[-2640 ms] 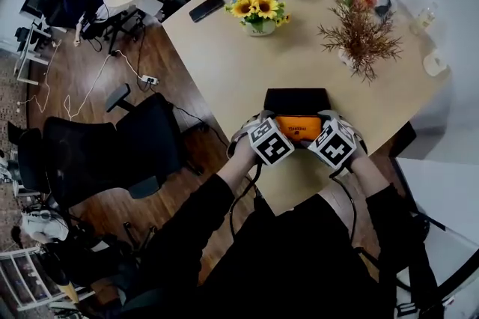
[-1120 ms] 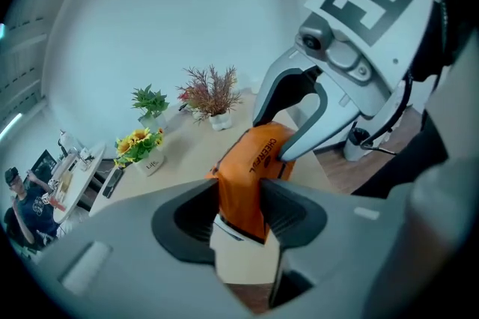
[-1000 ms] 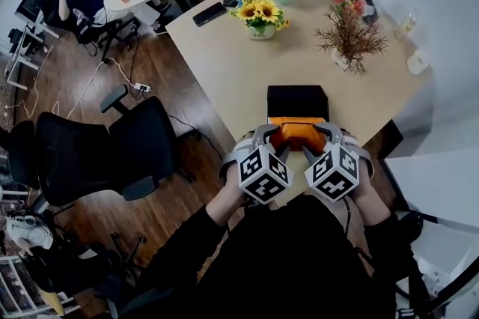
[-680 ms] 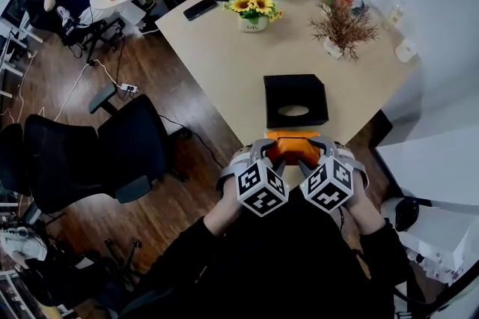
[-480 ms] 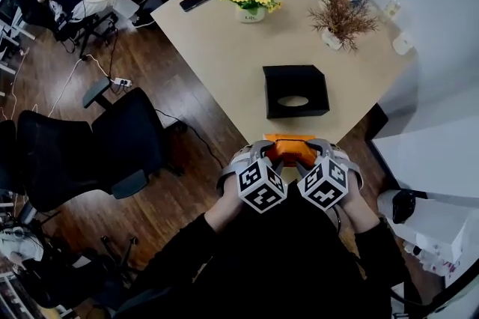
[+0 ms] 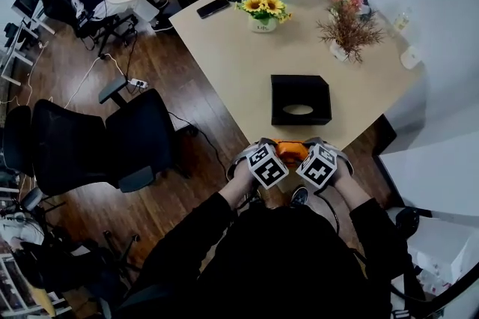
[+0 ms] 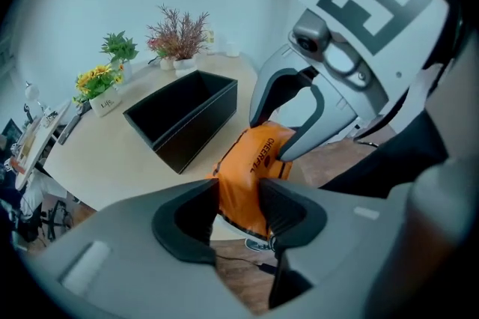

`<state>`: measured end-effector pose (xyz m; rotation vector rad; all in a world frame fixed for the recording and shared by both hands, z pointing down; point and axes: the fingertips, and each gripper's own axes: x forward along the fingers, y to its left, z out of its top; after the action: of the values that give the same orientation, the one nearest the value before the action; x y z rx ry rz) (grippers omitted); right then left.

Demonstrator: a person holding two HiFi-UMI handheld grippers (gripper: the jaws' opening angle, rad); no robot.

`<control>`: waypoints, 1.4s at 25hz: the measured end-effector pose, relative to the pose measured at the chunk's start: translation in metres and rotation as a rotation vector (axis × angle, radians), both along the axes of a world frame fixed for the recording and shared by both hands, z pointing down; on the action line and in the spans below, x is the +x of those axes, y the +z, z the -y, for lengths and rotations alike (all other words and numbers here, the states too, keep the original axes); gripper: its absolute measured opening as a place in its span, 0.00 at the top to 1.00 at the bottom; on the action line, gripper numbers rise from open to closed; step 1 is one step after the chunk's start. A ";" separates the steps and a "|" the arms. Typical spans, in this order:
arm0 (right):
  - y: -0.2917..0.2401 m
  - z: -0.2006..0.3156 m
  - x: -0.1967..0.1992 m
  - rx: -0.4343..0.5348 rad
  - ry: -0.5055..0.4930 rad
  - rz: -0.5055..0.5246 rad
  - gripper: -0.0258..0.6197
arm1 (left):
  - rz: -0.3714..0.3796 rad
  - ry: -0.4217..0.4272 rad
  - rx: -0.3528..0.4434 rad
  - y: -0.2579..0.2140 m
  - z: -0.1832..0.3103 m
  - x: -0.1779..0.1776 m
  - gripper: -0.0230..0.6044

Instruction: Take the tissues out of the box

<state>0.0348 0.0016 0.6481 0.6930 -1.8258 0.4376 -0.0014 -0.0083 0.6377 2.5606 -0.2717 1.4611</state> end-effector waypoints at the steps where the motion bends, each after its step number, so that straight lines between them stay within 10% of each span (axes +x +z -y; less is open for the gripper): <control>1: 0.000 0.003 0.001 0.005 -0.009 0.026 0.62 | 0.005 -0.017 0.001 0.004 0.003 0.001 0.72; 20: -0.034 -0.002 0.049 0.244 0.278 0.464 0.50 | -0.368 -0.486 -0.071 -0.018 0.012 -0.034 0.59; 35: -0.179 0.010 0.061 0.590 0.514 0.708 0.89 | -0.693 -0.552 0.314 -0.180 0.016 -0.050 0.79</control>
<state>0.0961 -0.0083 0.4689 1.5849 -2.4719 0.5200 -0.0517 -0.0248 0.4578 2.7058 -1.0420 0.3316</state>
